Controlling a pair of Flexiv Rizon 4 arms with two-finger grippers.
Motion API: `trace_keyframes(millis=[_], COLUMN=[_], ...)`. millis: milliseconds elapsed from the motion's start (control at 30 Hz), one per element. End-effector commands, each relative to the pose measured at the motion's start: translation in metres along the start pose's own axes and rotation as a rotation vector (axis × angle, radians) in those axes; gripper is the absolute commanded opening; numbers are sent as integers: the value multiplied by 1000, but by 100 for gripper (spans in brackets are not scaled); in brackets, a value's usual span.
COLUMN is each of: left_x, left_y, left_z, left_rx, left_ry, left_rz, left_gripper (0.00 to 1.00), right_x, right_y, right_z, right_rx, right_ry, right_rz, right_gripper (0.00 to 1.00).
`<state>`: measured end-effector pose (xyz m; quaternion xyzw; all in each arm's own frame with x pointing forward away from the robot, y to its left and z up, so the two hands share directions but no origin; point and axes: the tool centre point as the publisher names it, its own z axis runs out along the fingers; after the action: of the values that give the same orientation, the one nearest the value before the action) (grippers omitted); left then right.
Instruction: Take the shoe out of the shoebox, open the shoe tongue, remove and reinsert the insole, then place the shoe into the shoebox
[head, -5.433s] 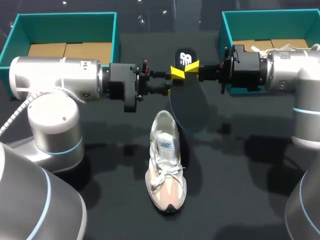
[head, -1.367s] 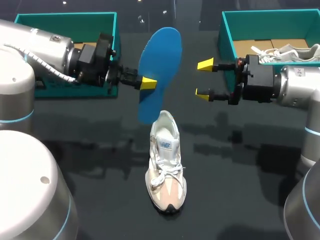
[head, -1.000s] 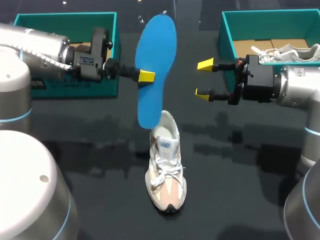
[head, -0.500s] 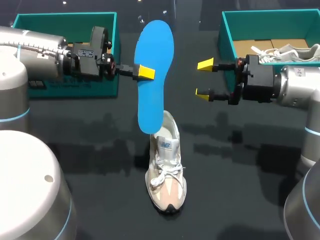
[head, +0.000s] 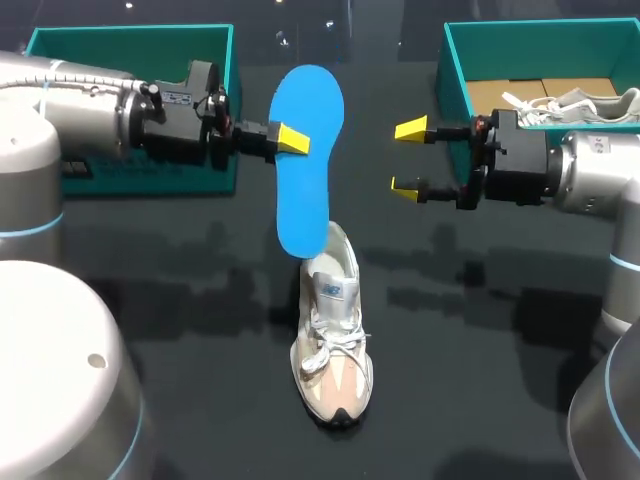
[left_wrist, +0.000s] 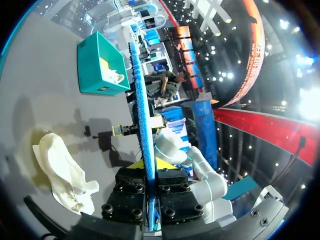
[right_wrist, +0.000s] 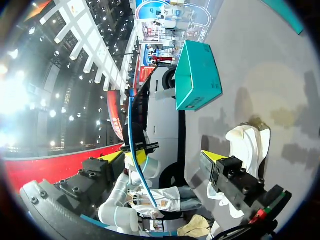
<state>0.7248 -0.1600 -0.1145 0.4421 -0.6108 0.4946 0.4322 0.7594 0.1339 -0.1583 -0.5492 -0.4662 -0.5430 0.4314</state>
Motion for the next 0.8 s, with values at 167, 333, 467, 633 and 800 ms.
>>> trace_keyframes(millis=[167,333,467,633,800], left_x=[-13,-22,-29,-31,-31], left_y=[-2,-4,-7,-8,-8], left_z=[9,12,14,15,15], left_rx=[46,77,90,91,91], left_ry=[28,37,45,45,45], left_rz=[-26,-30,-50,-61,-61], left_gripper=[0,0,0,0,0], right_x=[0,0,6,20,36], right_y=[-1,-1,0,1,4], right_z=[0,0,-1,-3,-1], right_rx=[0,0,15,29,50], right_ry=[-3,-3,-59,-190,-339], right_rz=[1,1,-27,-53,-57], right_gripper=[100,100,100,100,100])
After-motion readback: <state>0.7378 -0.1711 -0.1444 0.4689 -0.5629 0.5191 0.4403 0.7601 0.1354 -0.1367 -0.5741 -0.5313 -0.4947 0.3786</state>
